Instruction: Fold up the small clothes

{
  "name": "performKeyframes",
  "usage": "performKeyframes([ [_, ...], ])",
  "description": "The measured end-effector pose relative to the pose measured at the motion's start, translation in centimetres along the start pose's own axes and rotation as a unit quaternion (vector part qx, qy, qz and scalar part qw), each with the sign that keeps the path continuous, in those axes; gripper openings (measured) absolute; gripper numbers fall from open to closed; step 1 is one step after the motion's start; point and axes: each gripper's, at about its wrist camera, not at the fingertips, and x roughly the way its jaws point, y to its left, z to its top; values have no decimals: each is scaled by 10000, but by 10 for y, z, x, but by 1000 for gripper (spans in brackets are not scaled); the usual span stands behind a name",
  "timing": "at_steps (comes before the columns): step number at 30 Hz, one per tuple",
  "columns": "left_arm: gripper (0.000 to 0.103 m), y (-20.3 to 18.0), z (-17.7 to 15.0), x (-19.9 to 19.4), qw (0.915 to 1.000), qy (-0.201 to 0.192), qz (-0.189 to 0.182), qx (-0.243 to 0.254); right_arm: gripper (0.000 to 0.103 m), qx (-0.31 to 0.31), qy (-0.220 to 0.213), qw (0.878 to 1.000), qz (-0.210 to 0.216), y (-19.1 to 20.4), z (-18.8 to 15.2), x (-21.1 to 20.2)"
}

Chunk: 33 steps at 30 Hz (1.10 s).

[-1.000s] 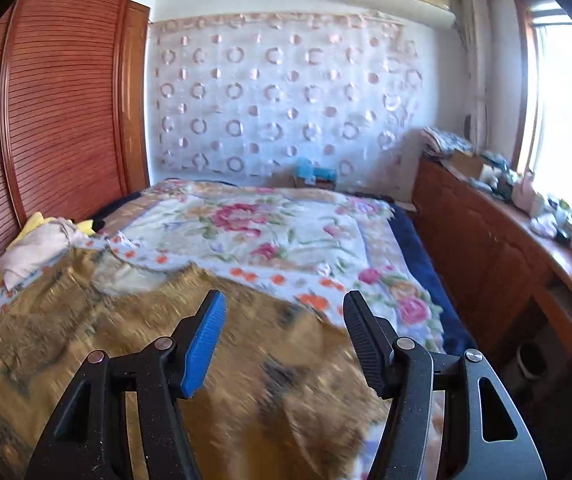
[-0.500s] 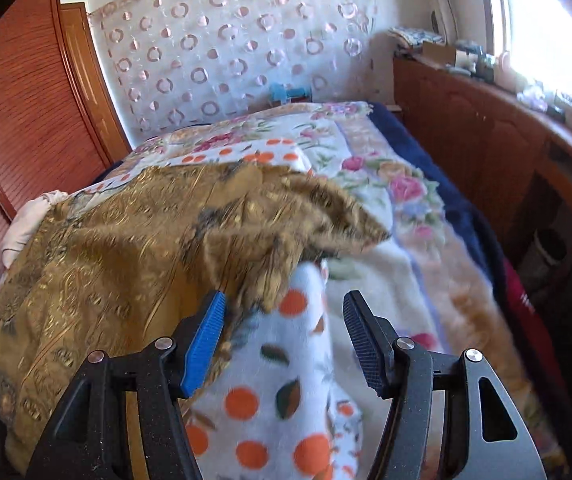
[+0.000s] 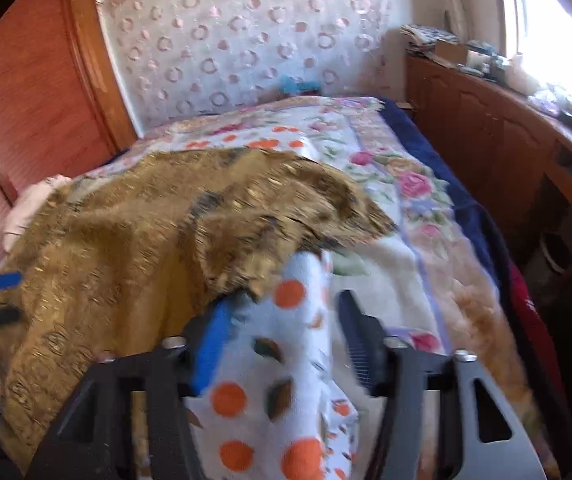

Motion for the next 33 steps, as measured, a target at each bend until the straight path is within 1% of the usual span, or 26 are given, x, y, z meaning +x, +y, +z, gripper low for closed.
performKeyframes([
  [2, 82, -8, 1, 10, 9999, 120, 18, 90, 42, -139, -45, 9999, 43, 5, 3, 0],
  [3, 82, -9, 0, 15, 9998, 172, 40, 119, 36, -174, -58, 9998, 17, 6, 4, -1],
  [4, 82, -11, -1, 16, 9997, 141, 108, 178, 25, -176, -74, 9998, 6, 5, 5, 1],
  [5, 82, -14, -2, 16, 9995, 134, 157, 238, 19, -163, -111, 9998, -17, 4, 6, -1],
  [6, 82, -14, -2, 16, 9994, 137, 177, 257, 10, -155, -152, 9997, -57, 5, 5, -3],
  [8, 82, -15, -2, 15, 9994, 134, 174, 250, 7, -141, -266, 9994, -160, 2, 4, -4],
  [11, 82, -18, -4, 12, 9994, 137, 188, 261, 5, -13, -471, 9981, -389, -6, 0, -19],
  [14, 84, -23, -4, 16, 9985, 184, 336, 402, 5, 96, -531, 9969, -580, -9, -5, -25],
  [18, 84, -20, -4, 15, 9988, 186, 272, 359, 5, 61, -260, 9976, -637, -9, -14, -16],
  [20, 85, -21, -5, 16, 9986, 193, 309, 390, 5, 47, -129, 9977, -658, -7, -14, -9],
  [23, 85, -21, -3, 19, 9985, 195, 317, 395, 5, 196, 34, 9975, -675, -10, -13, -2],
  [28, 85, -19, -3, 19, 9986, 195, 309, 392, 5, 472, 81, 9970, -615, -18, 4, -2],
  [30, 85, -20, -3, 19, 9984, 199, 318, 428, 5, 463, -6, 9965, -701, -17, 11, -3],
  [32, 85, -19, -3, 19, 9983, 212, 290, 460, 5, 438, -248, 9963, -702, -11, 19, -6],
  [33, 85, -18, -4, 18, 9983, 220, 269, 458, 5, 412, -440, 9963, -620, -6, 25, -12],
])
